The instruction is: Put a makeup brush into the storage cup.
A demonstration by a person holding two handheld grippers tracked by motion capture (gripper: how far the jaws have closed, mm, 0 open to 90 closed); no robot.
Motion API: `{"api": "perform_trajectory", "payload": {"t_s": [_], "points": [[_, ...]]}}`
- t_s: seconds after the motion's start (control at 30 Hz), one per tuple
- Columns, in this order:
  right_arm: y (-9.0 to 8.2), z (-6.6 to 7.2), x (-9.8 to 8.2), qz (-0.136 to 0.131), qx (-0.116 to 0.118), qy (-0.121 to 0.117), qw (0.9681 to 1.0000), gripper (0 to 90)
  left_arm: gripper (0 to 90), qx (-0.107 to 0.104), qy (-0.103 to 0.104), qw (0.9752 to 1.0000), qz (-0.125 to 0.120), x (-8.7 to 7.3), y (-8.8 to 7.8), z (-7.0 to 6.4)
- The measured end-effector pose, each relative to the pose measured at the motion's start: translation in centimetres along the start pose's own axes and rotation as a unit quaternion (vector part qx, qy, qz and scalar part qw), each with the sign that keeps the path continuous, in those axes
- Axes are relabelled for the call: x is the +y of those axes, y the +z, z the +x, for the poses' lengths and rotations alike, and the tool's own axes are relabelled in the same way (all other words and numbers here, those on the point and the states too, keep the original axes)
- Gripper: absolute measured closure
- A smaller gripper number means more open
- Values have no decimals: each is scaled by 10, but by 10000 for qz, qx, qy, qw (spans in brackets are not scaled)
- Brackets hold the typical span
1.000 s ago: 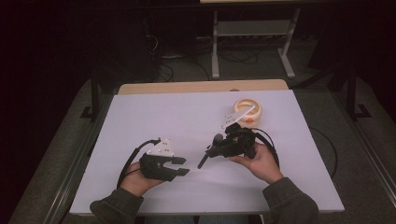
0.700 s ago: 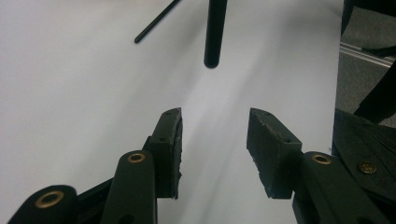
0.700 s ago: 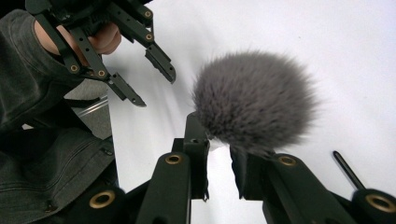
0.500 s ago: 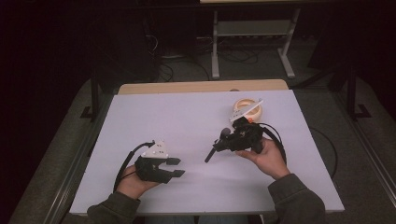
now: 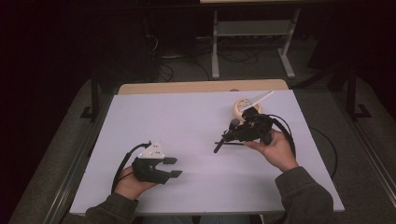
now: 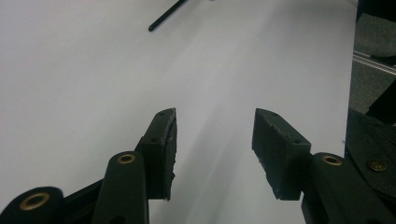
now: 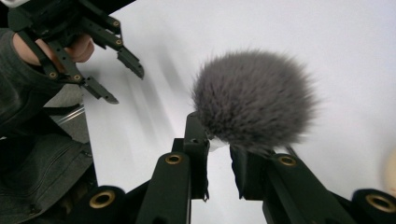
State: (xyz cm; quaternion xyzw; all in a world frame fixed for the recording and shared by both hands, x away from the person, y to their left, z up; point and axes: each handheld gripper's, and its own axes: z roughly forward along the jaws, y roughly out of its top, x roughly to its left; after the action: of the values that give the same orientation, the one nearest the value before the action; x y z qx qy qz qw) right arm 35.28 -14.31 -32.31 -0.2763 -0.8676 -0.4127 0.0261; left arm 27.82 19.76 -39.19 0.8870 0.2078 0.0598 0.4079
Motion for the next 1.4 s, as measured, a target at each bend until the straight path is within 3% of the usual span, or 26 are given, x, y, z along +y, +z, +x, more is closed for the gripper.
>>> {"api": "perform_trajectory", "payload": {"t_s": [0.4, 0.83, 1.0, 1.4], "points": [[-31, -14, 9, -109, -346, 170, 9992, 759, 452, 57, -16, 10000, 16, -2, -2, 2], [-49, -22, 21, -84, -698, 249, 9972, 759, 407, 140, -56, 9999, -29, -3, -5, 4], [-62, -29, 27, -207, -867, 331, 9955, 760, 394, 183, -111, 9997, -80, -3, -7, 5], [-76, -47, 41, -172, -1254, 591, 9902, 760, 363, 191, -183, 9995, -164, -3, -11, 6]]}}
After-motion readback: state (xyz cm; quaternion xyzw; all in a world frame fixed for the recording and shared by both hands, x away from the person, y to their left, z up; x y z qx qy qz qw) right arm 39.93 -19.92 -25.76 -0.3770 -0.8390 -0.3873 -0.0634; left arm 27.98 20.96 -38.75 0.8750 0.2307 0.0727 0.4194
